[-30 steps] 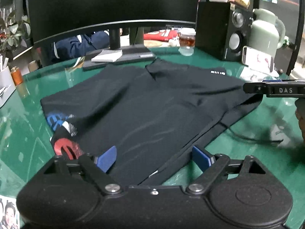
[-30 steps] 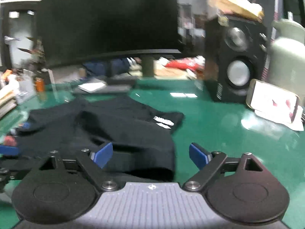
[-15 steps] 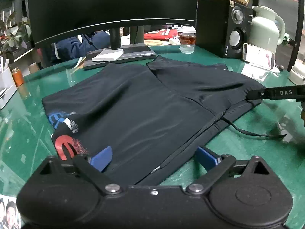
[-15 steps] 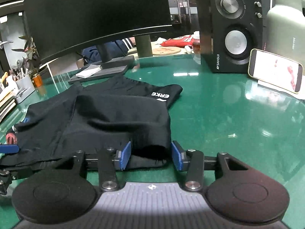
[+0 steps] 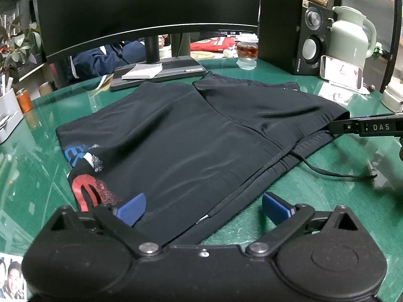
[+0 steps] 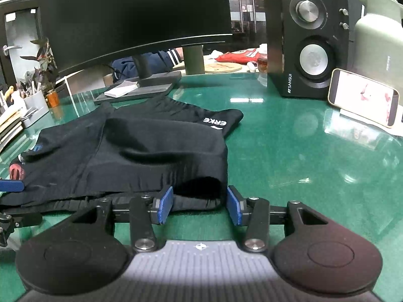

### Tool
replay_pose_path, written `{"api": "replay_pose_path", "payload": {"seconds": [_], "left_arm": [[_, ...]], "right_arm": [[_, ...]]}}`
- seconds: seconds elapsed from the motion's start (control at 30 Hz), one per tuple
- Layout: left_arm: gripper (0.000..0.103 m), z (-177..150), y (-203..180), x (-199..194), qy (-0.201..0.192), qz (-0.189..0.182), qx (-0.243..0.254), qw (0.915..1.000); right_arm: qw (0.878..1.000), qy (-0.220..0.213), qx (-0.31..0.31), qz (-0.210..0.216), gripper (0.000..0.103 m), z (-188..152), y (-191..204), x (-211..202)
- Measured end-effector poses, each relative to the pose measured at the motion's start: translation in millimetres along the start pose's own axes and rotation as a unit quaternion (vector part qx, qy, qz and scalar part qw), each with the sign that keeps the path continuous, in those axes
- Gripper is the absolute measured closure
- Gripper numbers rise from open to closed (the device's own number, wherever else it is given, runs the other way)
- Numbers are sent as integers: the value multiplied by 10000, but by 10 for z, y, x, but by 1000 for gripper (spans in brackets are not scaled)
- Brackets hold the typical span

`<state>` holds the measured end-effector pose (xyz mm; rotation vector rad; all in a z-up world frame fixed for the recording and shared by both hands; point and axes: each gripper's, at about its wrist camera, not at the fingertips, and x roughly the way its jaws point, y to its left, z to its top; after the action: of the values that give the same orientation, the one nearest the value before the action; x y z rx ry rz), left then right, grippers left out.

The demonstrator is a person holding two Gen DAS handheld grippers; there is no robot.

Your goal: Fold clothes

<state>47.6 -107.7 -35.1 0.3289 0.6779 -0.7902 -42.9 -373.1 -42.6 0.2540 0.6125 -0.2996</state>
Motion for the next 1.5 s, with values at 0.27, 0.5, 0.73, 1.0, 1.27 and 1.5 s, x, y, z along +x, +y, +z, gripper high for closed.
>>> {"api": "replay_pose_path", "payload": {"seconds": [0.27,0.5,0.73,1.0,1.27,1.5], "left_arm": [[1,-10,7,2,-15,-24,15,10000],[0,-16,11,7,-29,-38,23,10000],[0,-18,8,6,-39,-39,24,10000],[0,-16,11,6,-39,-43,28,10000],[0,-17,46,3,-37,-64,46,10000],[0,-13,31,2,-33,-57,38,10000]], "right_arm": [[10000,2,-81,-2,51,-1,20,11],[9999,3,-147,-15,48,-10,52,22],[9998,-3,-188,-20,46,-17,66,24],[9996,-7,-269,-15,41,-31,94,27],[9996,-9,-291,-12,40,-28,96,32],[9996,-10,-285,-23,40,-31,104,29]]}}
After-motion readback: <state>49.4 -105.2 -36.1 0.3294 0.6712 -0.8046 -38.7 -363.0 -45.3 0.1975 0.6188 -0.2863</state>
